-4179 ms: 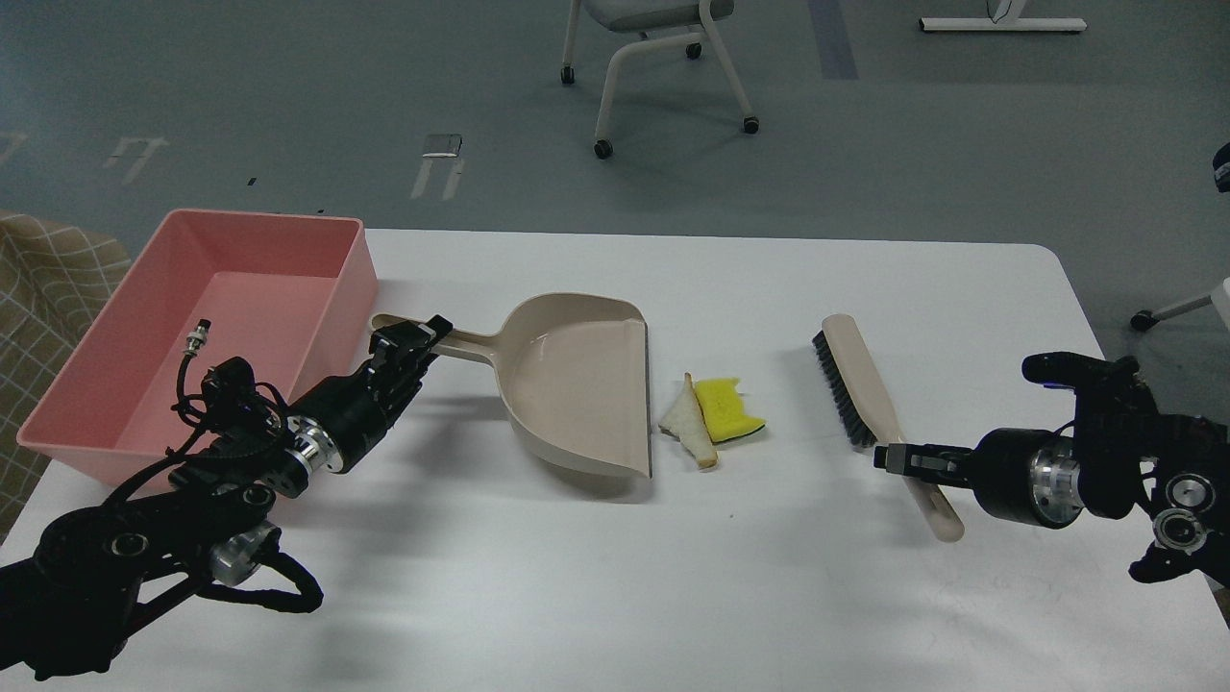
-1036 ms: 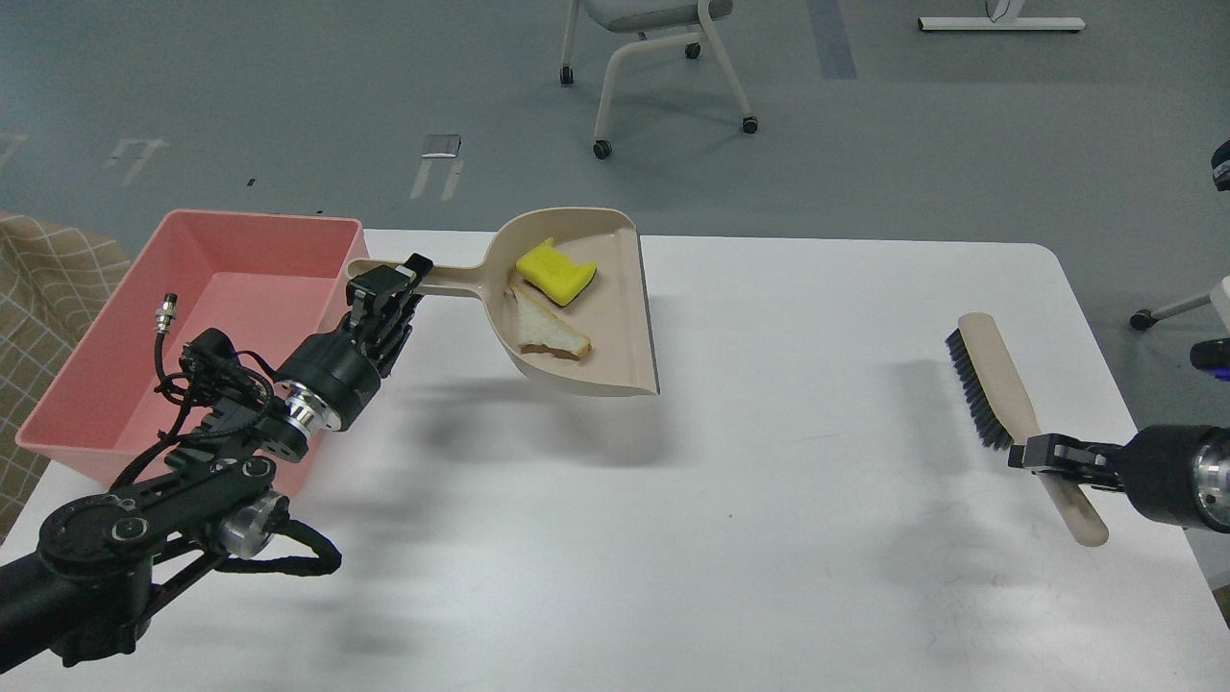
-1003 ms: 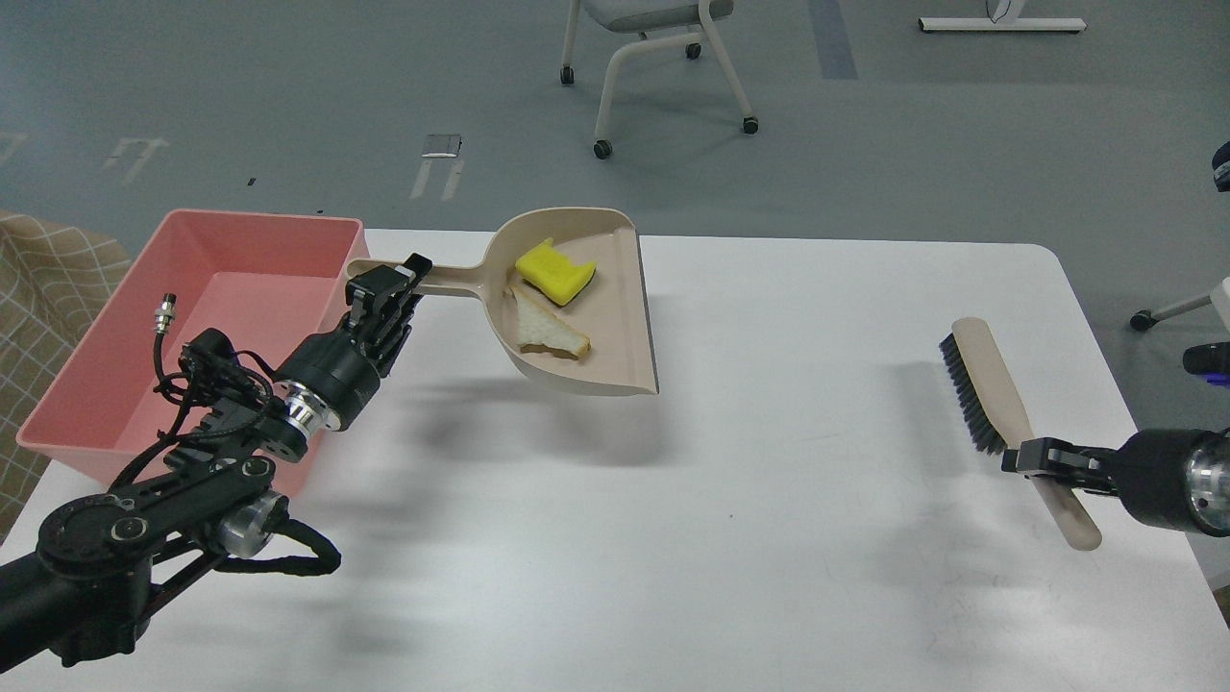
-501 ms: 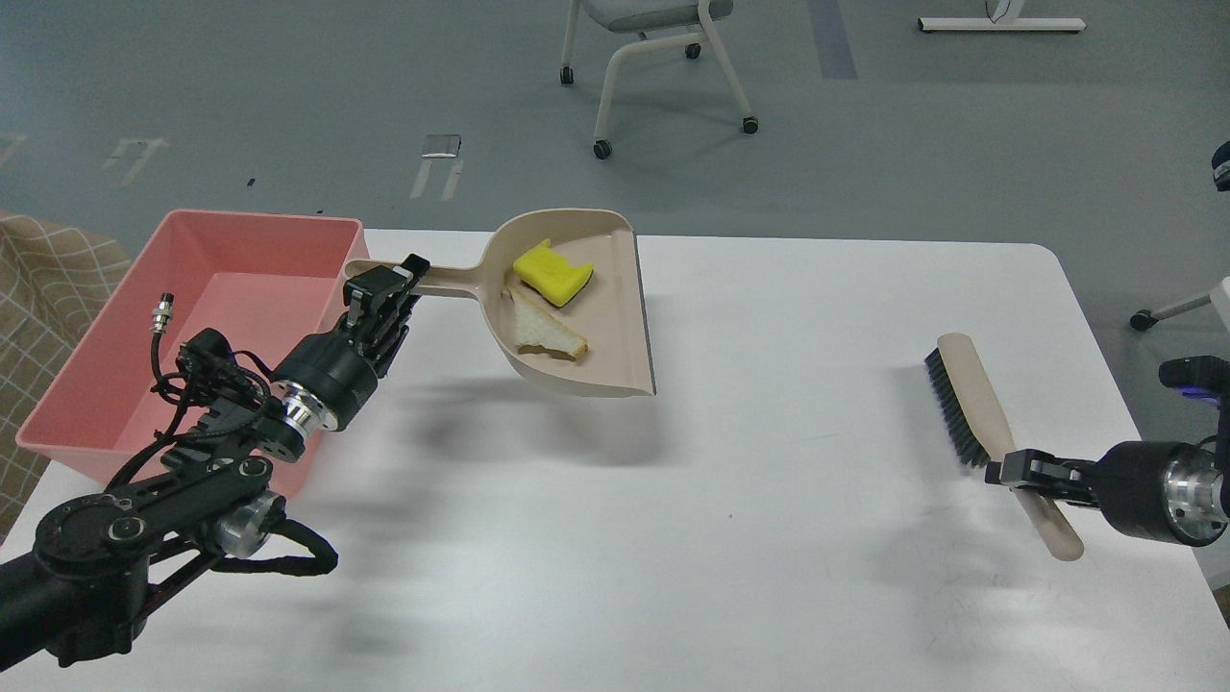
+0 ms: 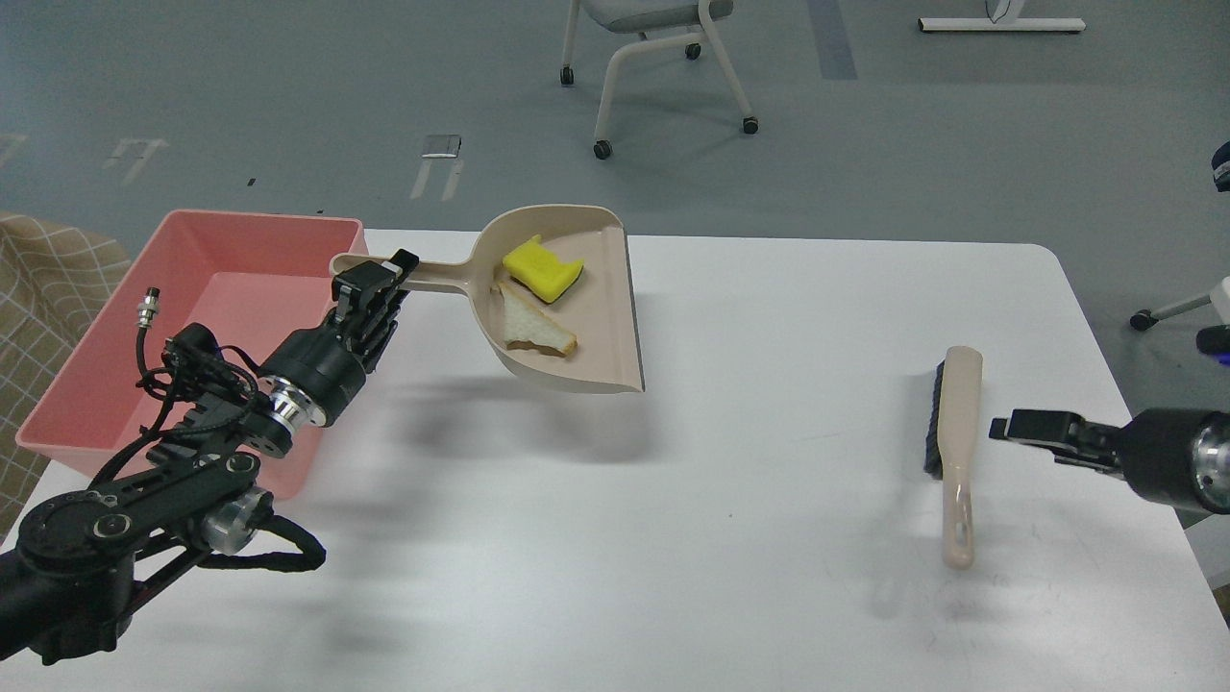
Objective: Sweep and dump garbage into bin
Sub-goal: 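Put the brush down and withdraw the right gripper, then lift the dustpan over the pink bin and tip it to dump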
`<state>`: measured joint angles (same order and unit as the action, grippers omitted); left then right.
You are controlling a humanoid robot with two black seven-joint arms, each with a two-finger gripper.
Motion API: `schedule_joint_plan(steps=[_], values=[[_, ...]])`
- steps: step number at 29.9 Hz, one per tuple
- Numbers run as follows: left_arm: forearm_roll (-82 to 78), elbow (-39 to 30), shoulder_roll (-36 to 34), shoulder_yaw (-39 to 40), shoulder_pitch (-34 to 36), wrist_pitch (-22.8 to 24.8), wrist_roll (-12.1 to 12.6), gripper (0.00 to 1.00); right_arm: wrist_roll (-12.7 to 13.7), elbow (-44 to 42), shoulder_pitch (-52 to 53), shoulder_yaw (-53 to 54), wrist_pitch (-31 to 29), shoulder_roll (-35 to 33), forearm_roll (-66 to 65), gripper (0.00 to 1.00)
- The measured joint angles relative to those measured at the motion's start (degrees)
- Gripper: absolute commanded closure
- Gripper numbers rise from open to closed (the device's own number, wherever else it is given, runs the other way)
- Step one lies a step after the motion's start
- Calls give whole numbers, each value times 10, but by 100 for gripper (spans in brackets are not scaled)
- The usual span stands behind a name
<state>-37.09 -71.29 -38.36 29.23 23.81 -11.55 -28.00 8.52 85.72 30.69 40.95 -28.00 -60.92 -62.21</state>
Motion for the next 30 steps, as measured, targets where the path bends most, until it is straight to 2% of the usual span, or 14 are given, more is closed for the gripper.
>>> schedule_joint_plan(steps=[4, 7, 17, 24, 30], values=[[4, 0, -15, 12, 0, 2, 0, 93, 0, -21, -3, 106, 0, 24, 55, 1], [19, -1, -31, 19, 0, 4, 0, 93, 0, -54, -3, 181, 0, 84, 79, 1], [64, -40, -112, 46, -13, 11, 0, 92, -1, -225, 8, 475, 0, 371, 85, 0], [104, -88, -175, 87, -57, 11, 0, 92, 0, -349, 41, 519, 0, 401, 114, 0], [149, -81, -223, 111, -84, 34, 0, 92, -3, -376, 40, 524, 0, 401, 137, 0]])
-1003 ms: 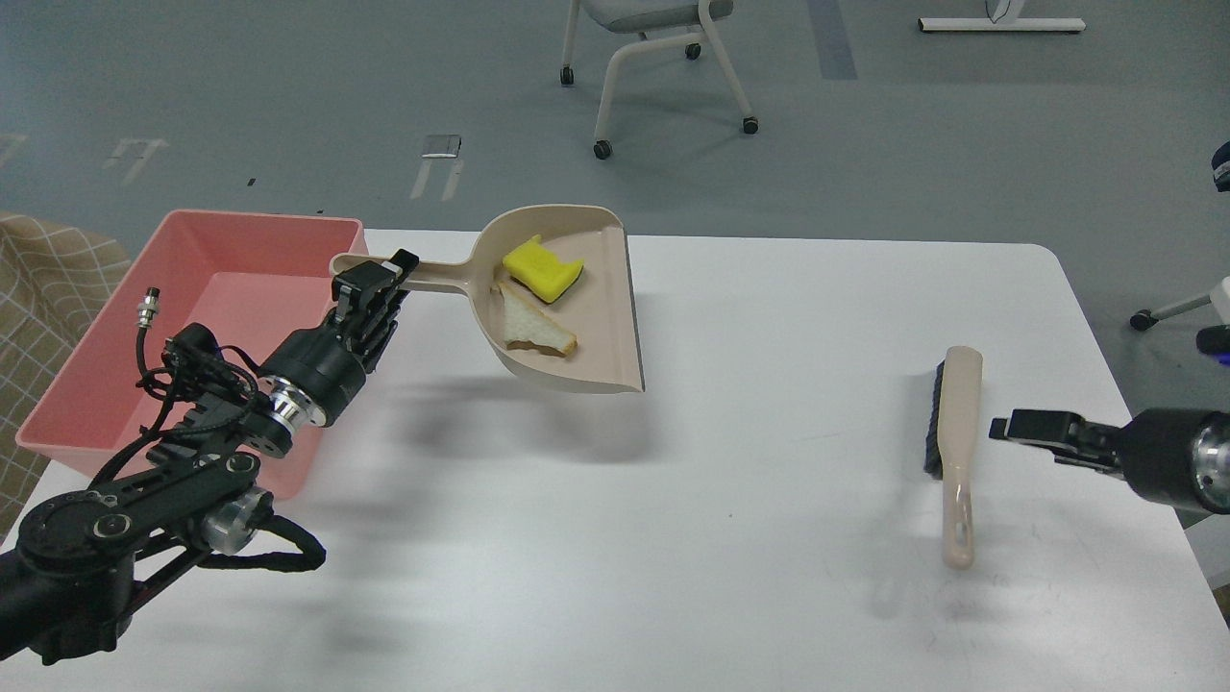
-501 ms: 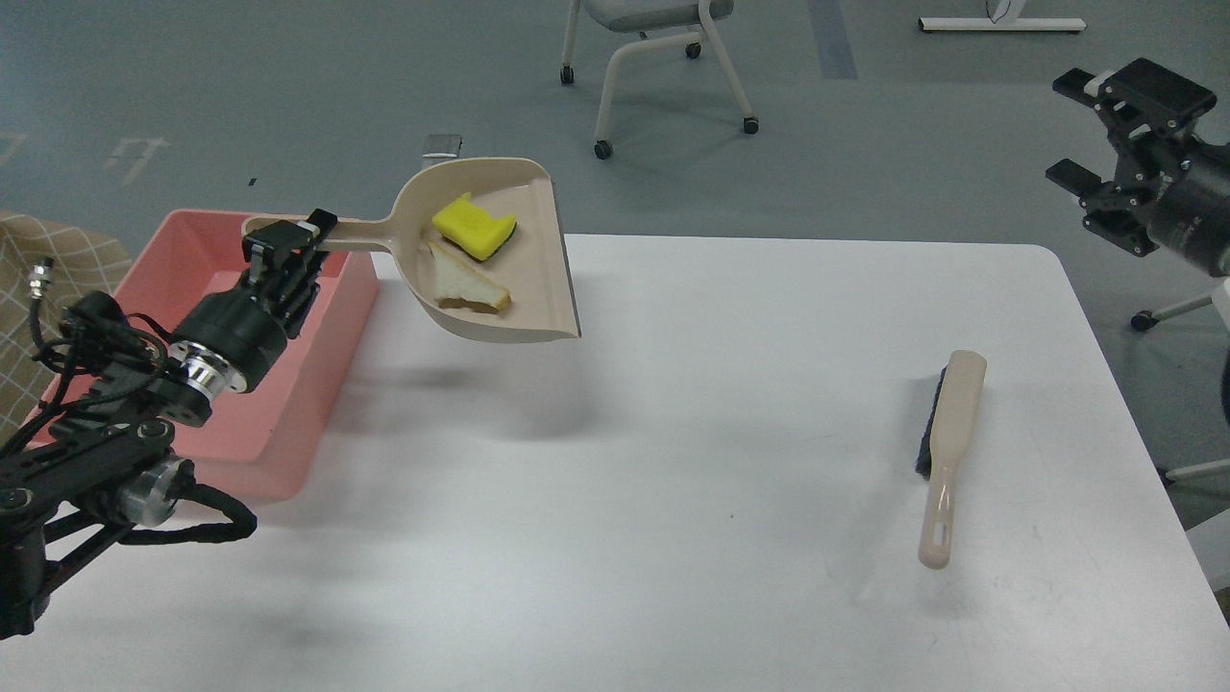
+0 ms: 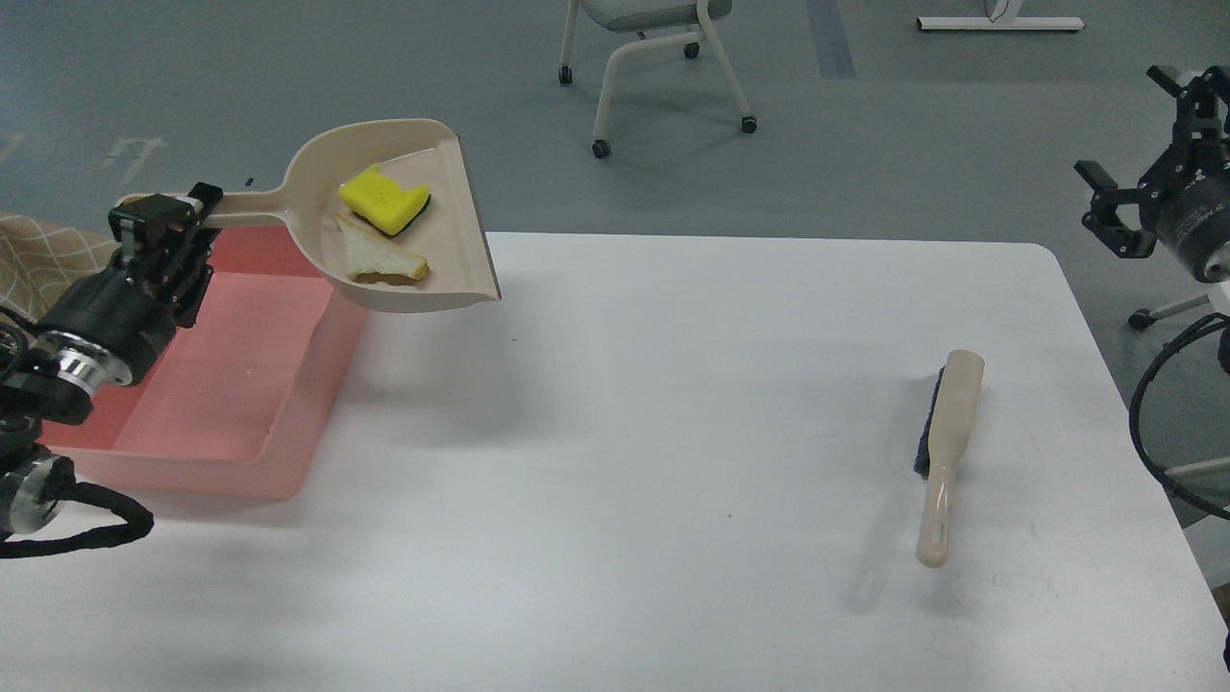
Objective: Sweep and dump garbage into bin
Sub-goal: 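Lift the dustpan over the pink bin and tip it to dump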
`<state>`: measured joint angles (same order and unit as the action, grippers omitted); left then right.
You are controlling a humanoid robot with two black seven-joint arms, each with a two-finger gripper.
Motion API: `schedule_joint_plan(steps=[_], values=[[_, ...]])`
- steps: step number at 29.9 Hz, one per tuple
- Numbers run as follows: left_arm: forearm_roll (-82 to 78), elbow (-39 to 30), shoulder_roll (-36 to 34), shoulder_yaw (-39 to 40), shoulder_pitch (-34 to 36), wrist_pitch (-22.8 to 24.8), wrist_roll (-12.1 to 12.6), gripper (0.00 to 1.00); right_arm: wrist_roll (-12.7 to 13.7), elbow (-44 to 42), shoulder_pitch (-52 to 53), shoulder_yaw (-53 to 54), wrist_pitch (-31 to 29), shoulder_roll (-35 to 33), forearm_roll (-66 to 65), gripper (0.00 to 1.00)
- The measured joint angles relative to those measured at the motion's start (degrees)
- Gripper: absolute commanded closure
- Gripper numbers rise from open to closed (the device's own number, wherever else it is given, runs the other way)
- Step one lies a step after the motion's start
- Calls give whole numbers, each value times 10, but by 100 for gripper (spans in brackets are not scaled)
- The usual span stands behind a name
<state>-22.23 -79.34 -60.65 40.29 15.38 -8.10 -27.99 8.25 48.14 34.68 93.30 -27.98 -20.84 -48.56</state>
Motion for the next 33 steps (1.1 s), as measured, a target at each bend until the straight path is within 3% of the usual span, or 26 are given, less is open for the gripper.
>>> schedule_joint_plan(steps=[15, 22, 33], values=[[34, 72, -186, -2, -58, 83, 0, 92, -1, -1, -10, 0, 0, 0, 18, 0], [23, 133, -215, -5, -58, 166, 0, 93, -2, 0, -18, 0, 0, 0, 18, 0], [-173, 149, -236, -6, -6, 176, 0, 93, -3, 18, -38, -1, 0, 2, 41, 0]])
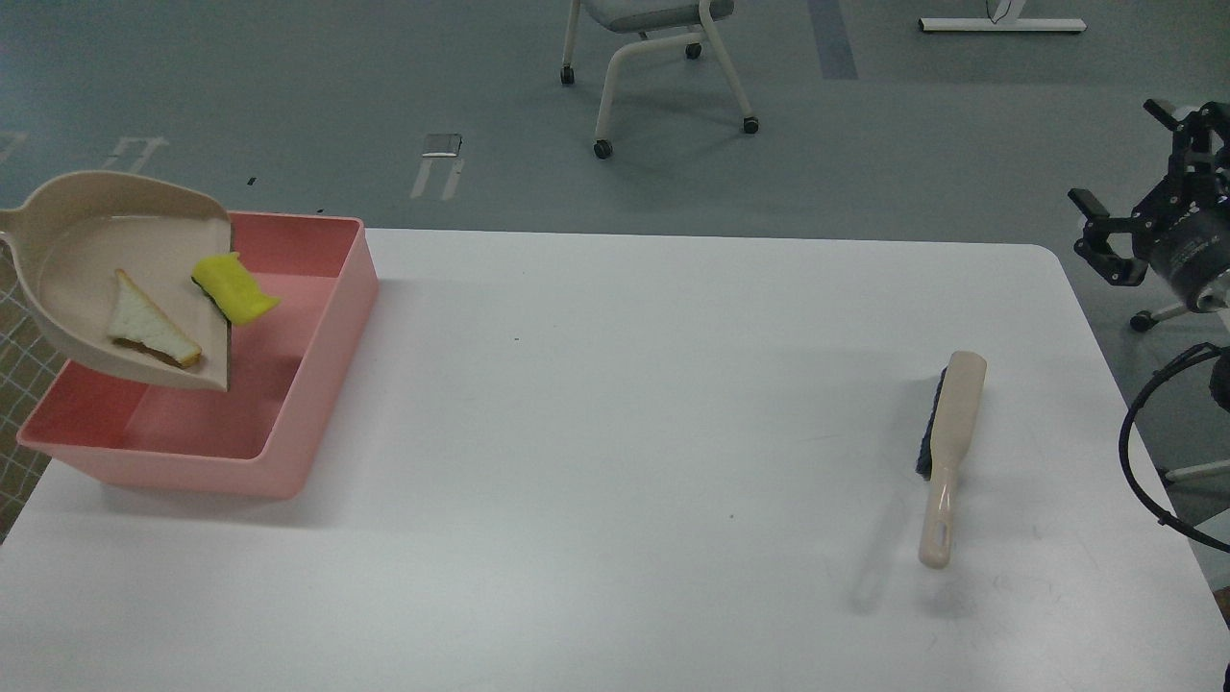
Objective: Sweep and dump garbage into bin
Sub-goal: 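Lift the dustpan over the pink bin and tip it to dump, then lower the empty dustpan back onto the table with the left gripper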
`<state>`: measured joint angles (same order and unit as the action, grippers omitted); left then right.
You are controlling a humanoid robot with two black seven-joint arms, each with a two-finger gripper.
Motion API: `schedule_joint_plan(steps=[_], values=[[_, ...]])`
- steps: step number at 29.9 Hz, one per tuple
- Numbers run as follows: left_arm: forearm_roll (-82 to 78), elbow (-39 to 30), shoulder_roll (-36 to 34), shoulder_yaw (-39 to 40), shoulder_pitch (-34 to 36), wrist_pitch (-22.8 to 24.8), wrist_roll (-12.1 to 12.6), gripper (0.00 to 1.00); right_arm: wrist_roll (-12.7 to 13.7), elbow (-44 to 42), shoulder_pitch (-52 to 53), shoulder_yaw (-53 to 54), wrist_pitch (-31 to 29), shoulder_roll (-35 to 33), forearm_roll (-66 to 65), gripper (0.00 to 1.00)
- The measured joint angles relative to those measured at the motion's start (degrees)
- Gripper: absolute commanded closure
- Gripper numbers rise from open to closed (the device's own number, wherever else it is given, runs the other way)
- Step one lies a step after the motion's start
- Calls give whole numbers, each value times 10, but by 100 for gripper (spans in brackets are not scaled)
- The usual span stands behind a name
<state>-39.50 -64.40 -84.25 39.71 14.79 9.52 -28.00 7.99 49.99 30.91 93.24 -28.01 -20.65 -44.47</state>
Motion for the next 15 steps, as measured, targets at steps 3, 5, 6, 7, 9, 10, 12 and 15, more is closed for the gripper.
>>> schedule_joint_plan(steps=[3, 5, 6, 7, 9, 10, 12, 15], values=[[-74, 3, -8, 1, 24, 0, 0, 93, 0, 0, -3, 0, 0, -1, 10, 0], [-132, 3, -13, 3, 51, 2, 0, 93, -1, 0, -7, 1, 0, -2, 20, 0], [-160, 2, -15, 3, 67, 3, 0, 93, -1, 0, -9, 1, 0, -2, 24, 0], [-179, 1, -15, 3, 79, 4, 0, 93, -1, 0, -11, 1, 0, -3, 28, 0], [-218, -4, -18, 3, 108, 7, 0, 93, -1, 0, -14, 2, 0, -3, 33, 0], [-232, -5, -21, 3, 119, 9, 0, 93, -1, 0, -15, 3, 0, -3, 34, 0], [-253, -12, -29, 3, 147, 20, 0, 93, -1, 0, -18, 4, 0, -3, 37, 0], [-255, -18, -30, 6, 190, 50, 0, 93, -1, 0, -24, 4, 0, -3, 42, 0]])
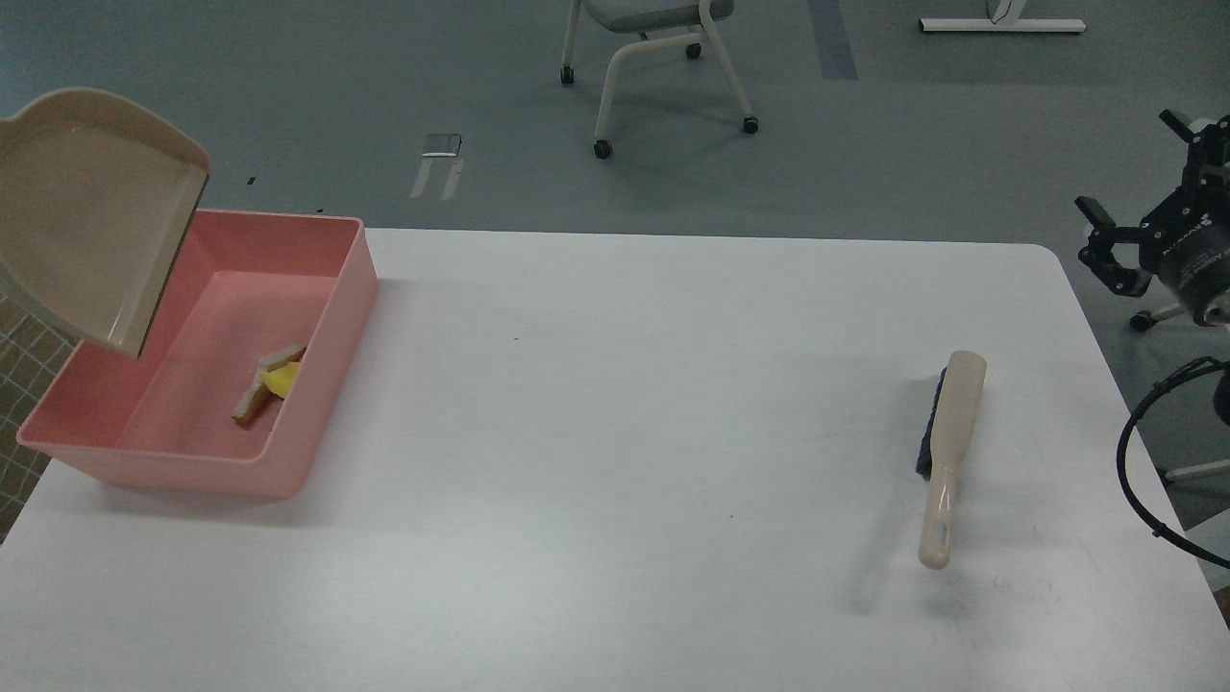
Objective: Sweep and dump garbage into bin
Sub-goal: 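Lower the empty dustpan back onto the table with the left gripper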
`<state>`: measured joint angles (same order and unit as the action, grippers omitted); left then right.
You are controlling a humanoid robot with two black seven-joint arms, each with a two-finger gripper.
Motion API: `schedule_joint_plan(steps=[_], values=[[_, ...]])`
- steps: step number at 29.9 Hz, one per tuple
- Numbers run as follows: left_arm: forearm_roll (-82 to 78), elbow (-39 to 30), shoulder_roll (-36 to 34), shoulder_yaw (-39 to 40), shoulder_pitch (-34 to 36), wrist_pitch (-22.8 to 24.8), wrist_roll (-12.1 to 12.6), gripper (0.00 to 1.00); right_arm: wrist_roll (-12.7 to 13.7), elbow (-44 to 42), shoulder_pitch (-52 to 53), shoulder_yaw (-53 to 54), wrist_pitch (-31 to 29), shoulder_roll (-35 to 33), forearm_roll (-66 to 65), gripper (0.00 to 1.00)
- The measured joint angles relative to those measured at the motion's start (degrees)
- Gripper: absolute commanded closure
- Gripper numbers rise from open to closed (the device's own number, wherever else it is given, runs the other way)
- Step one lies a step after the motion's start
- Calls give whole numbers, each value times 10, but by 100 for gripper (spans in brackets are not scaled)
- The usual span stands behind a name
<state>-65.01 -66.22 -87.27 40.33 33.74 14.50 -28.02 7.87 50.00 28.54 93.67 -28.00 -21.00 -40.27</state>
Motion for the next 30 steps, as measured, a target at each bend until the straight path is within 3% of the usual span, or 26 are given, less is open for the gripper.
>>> schedule_joint_plan(steps=[5, 11, 18, 26, 30], values=[[97, 0, 47, -5, 65, 72, 0, 92, 0, 4, -5, 1, 0, -3, 1, 0], [180, 2, 153, -17, 69, 76, 11, 92, 0, 12, -1, 2, 0, -5, 1, 0], [204, 3, 299, -42, 49, 15, 33, 92, -1, 9, 32, 1, 0, 1, 0, 0], [205, 9, 447, -61, -11, -71, 38, 92, -1, -11, 75, -5, 0, 46, -2, 0], [204, 10, 496, -74, -18, -98, 64, 92, -1, -11, 78, -7, 0, 59, -2, 0]])
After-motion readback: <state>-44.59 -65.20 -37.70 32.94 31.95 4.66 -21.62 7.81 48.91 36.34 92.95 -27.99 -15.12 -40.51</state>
